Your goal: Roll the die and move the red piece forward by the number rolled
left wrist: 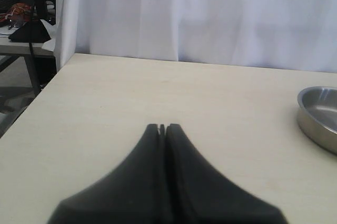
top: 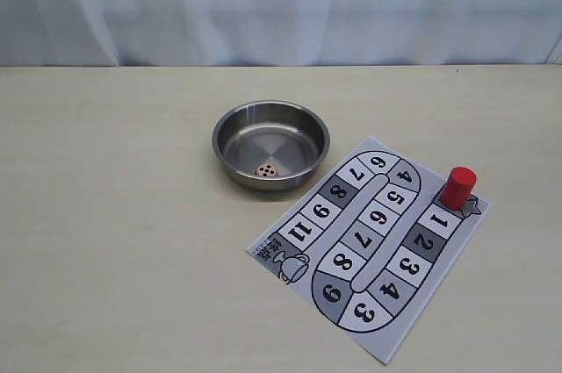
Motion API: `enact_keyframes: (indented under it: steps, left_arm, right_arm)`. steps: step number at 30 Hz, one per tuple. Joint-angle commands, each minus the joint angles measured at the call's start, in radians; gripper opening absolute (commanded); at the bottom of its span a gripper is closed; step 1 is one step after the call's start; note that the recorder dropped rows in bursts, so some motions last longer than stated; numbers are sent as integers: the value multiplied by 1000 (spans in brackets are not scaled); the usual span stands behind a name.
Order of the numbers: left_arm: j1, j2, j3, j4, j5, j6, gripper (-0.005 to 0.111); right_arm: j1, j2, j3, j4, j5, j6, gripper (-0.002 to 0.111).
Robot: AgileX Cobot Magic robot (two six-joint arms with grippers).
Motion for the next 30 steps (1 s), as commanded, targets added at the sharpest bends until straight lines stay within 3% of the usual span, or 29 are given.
enact_keyframes:
  steps: [1,5,10,23,30]
  left_arm:
    - [0,-1,-5,-3,-12,-4,0]
    - [0,-1,-5,-3,-12,-4,0]
    - [0,-1,-5,-3,-12,-4,0]
    - [0,-1,-5,-1,-12,-4,0]
    - [0,-1,-5,-1,-12,-4,0]
  right_arm:
    - [1,-5,-78,61,11,26,4]
    - [1,11,-278,40,235,16,4]
    - [1,256,-544,33,446,-9,4]
    - [1,794,-822,48,524,-102,5]
    - [1,987,-924,186,611,-284,24]
